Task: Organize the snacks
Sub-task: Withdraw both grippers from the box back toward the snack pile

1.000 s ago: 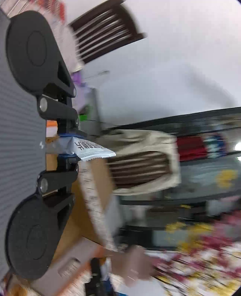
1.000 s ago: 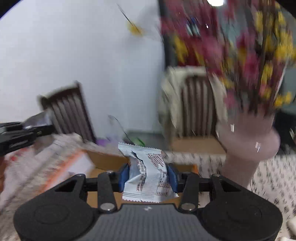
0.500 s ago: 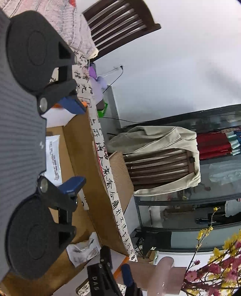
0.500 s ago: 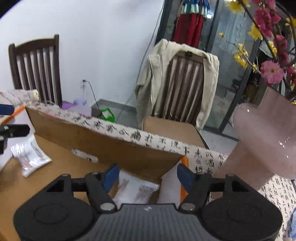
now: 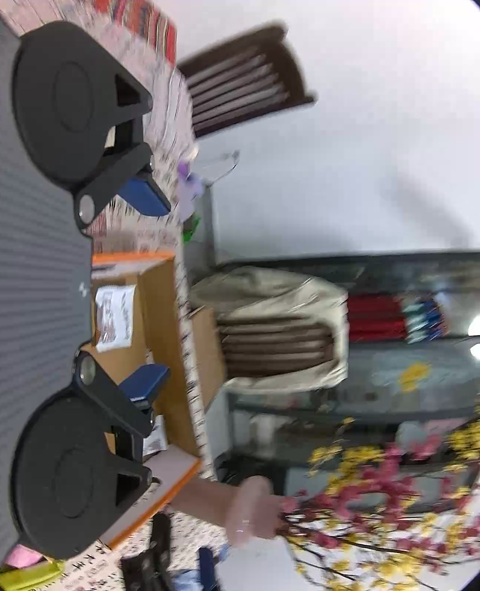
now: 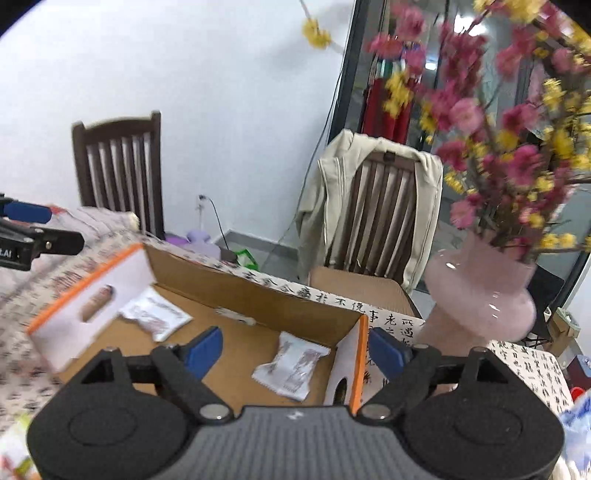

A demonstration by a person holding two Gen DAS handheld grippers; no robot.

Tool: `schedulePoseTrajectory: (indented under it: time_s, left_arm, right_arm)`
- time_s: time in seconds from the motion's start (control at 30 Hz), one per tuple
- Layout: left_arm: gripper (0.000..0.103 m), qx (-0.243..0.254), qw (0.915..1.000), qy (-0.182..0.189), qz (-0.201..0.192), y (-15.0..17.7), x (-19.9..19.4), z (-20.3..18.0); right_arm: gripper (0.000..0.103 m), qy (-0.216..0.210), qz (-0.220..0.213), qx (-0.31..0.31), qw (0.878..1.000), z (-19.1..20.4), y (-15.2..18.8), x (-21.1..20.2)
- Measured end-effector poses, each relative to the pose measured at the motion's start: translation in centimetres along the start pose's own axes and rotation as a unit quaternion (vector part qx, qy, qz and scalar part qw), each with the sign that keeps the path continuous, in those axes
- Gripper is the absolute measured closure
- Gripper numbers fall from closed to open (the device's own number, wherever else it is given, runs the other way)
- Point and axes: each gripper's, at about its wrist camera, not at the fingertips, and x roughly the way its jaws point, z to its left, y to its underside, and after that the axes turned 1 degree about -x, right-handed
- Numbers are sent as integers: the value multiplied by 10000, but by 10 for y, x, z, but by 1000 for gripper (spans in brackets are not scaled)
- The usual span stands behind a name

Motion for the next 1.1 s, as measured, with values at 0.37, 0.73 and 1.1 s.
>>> schedulePoseTrajectory:
  time_s: [0.37,0.73,1.1]
  left_arm:
    - [0,-348,9956,-248,-836,54,-173,5]
    - [0,-614,9922,-393,-1012,173,-301,-13]
    - [0,-244,9964,-466,-670,282,-346,-59]
  right_arm:
    - [2,-311,-889,451,9945,40,51,-154]
    - [0,-261,-1459,1091,9829,69,161,-268]
    - [0,-135,-1486,1358,9794,110,283,-325]
